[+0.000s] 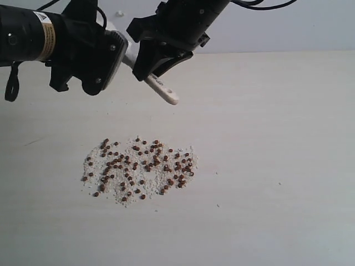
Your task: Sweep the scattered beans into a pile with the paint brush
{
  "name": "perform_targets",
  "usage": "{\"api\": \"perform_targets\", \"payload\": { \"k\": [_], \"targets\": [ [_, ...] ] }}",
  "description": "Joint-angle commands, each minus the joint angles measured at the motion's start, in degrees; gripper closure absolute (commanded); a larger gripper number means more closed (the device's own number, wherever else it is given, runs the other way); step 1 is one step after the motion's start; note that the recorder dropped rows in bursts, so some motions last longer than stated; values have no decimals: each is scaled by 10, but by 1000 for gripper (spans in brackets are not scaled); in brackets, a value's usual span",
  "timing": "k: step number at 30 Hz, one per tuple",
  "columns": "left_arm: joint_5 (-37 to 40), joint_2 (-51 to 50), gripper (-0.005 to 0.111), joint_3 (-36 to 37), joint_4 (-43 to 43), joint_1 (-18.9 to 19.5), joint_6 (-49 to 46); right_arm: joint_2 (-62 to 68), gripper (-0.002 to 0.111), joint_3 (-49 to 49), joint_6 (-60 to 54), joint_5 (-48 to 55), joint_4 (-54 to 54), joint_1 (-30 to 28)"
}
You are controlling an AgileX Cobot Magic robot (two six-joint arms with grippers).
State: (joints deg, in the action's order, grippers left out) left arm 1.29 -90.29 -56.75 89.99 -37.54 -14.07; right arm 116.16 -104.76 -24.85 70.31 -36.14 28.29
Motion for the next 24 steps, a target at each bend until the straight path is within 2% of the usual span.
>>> {"api": "perform_targets", "payload": {
  "k": [1, 4, 7, 11, 13, 16, 20, 24],
  "targets": [
    [23, 1, 107, -2, -85, -2, 13, -7, 48, -39, -4, -3, 41, -1],
    [41, 1, 107, -2, -120, -1, 13, -19, 34, -67, 15, -3, 79, -1],
    [55, 0, 107, -2, -160, 2, 13, -41, 34, -91, 47, -3, 154, -1],
    [54, -3, 107, -2, -196, 21, 65, -84, 34, -105, 128, -9, 326, -1],
    [53, -4, 107, -2, -211, 39, 132, -107, 34, -105, 169, -12, 405, -1],
    [50, -4, 107, -2, -236, 72, 245, -136, 34, -105, 188, -13, 467, -1],
    [32, -4, 107, -1, -286, 119, 414, -174, 36, -105, 211, -9, 472, -1],
    [-24, -4, 107, 15, -312, 147, 475, -201, 36, -87, 211, -13, 451, -1]
  ]
}}
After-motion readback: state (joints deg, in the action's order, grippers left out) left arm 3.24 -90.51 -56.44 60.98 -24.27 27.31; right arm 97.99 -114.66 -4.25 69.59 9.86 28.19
